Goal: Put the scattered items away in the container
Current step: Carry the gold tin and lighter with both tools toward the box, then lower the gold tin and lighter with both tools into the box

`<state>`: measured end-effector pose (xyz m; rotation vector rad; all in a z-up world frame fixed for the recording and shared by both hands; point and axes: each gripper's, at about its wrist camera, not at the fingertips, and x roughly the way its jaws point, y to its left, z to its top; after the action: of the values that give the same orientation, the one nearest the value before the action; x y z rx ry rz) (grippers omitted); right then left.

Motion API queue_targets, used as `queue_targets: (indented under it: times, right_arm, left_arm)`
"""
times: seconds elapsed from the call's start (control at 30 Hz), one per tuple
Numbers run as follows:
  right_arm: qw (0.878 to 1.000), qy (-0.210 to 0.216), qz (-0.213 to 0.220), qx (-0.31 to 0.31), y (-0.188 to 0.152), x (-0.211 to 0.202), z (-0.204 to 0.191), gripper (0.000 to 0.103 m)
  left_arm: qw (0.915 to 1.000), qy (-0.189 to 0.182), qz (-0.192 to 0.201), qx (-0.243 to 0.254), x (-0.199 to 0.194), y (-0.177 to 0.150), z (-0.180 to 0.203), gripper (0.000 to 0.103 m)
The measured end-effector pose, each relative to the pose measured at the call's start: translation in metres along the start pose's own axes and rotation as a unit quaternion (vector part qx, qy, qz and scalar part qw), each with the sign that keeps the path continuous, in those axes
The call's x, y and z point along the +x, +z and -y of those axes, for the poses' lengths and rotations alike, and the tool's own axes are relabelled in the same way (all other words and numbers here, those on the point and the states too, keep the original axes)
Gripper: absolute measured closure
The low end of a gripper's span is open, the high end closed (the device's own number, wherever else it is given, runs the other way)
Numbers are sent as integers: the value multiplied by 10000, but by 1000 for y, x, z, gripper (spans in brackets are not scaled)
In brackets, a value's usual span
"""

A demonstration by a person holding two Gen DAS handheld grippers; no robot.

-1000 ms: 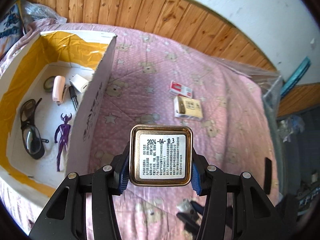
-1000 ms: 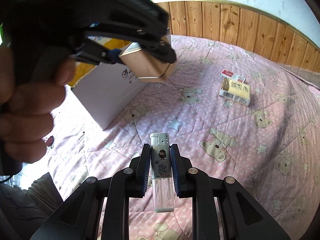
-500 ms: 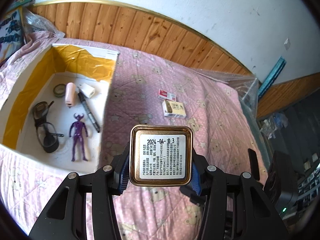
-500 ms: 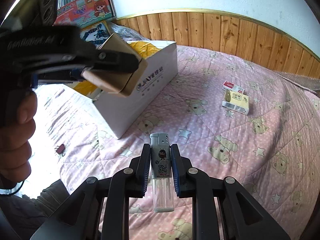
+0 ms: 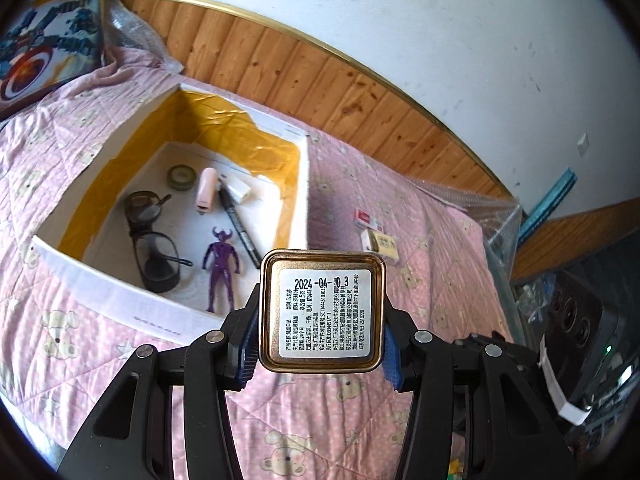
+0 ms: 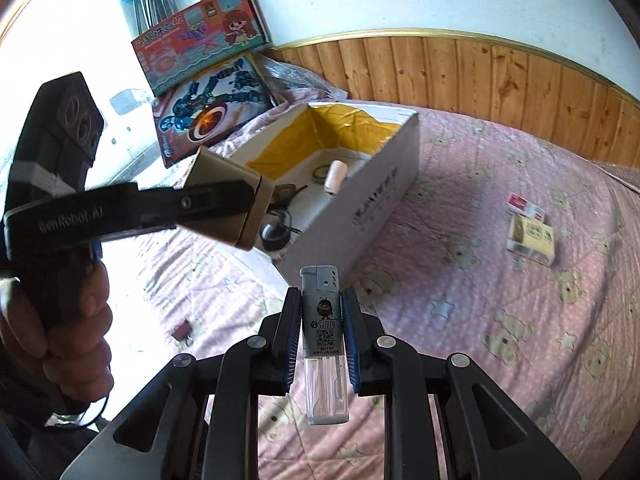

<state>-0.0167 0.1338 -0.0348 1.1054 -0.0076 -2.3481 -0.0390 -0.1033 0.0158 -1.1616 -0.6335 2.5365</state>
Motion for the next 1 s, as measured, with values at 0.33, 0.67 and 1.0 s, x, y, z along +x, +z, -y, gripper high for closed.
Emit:
queue_targets:
  times: [0.33, 0.67, 1.0]
  right_arm:
    - [9997, 190, -3, -141, 45, 23, -16, 82]
    - [9992, 255, -95, -299, 85, 53, -14, 82]
    - [9981, 139, -276, -539, 130, 90, 2, 82]
  left_arm:
    - [9989, 93, 165, -417, -6, 30, -40, 52]
    - [9967, 373, 255, -675, 4, 71, -77, 52]
    - [9952, 549, -44, -809, 44, 101, -90, 52]
